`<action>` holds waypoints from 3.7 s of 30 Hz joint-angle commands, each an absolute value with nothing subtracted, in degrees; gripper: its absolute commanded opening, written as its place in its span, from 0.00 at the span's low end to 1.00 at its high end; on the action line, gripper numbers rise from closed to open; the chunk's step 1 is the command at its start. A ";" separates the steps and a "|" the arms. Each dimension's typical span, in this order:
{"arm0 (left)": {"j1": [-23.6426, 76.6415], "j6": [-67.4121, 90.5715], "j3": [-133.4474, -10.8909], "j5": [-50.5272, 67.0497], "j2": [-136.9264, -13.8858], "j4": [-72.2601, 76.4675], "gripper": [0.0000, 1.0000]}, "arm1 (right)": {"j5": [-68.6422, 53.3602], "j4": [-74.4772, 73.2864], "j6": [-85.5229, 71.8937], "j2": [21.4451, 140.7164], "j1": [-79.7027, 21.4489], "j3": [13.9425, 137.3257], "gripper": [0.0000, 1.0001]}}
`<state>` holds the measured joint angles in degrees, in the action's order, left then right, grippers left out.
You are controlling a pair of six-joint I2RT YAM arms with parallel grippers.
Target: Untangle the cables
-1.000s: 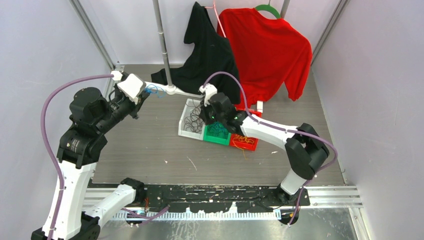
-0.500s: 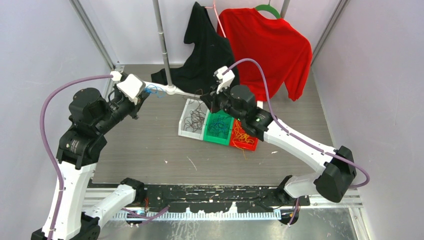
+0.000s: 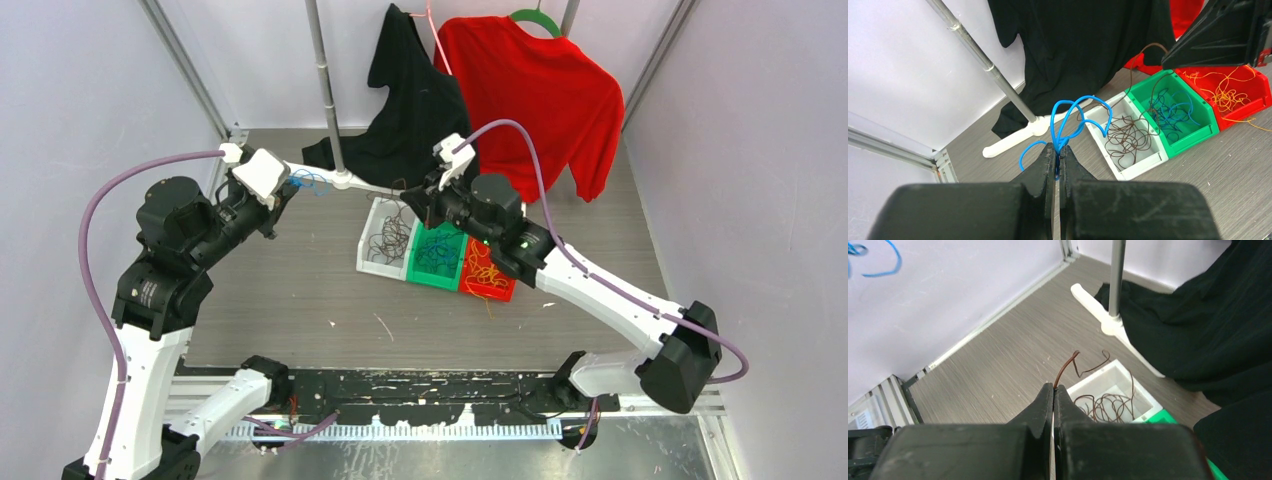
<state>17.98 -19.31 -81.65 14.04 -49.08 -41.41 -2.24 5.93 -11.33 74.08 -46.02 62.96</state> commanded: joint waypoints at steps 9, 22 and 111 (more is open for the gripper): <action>17.73 -18.72 -82.76 14.12 -48.25 -38.15 0.02 | 7.62 17.11 -6.31 67.99 -46.24 65.37 0.01; 17.69 -18.19 -83.05 13.93 -47.41 -38.86 0.02 | 16.39 14.97 -7.05 93.79 -43.79 75.76 0.01; 17.78 -18.18 -81.23 14.56 -47.01 -38.82 0.02 | 4.36 -2.38 -10.01 122.63 -46.12 90.01 0.01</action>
<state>17.98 -18.22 -81.41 14.09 -47.40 -41.01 4.56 -1.98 -9.39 121.21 -46.26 87.07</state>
